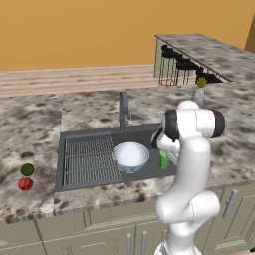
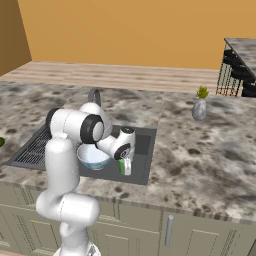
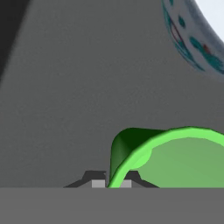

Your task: Remove the bell pepper and lime from the sink. Then move the bowl and cup from the counter to the sink for washing.

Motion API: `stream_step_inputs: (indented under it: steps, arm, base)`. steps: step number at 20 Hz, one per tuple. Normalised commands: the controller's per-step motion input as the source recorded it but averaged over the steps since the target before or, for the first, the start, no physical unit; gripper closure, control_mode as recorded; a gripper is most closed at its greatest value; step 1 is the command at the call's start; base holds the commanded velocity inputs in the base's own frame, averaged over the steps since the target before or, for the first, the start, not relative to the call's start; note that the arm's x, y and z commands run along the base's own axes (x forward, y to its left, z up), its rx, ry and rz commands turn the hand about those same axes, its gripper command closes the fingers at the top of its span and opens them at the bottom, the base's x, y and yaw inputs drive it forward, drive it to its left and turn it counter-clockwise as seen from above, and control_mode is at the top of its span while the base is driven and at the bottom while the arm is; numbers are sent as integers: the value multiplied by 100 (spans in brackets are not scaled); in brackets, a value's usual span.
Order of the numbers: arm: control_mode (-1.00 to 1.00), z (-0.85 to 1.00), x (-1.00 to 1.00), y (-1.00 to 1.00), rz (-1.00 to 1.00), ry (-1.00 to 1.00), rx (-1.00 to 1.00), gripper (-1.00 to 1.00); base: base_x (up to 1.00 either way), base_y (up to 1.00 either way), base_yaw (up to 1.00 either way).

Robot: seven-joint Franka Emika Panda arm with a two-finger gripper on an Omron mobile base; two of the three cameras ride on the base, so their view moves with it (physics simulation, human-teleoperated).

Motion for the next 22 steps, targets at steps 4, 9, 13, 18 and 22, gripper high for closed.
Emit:
stream_step_inputs:
  steps: [4,9,13,18,22]
  arm:
    - [-100,-24,14,0,0,0,0,100]
    - [-100,-22,13,0,0,-1,0,100]
    - [-100,-23,11,0,0,0,0,100]
    - [-100,-22,11,0,0,-1,0,100]
    - [-100,-21,9,0,0,-2,0,100]
  base:
    - [0,0,0]
    - [0,0,0]
    - [0,0,0]
    - [0,0,0]
    - [0,0,0]
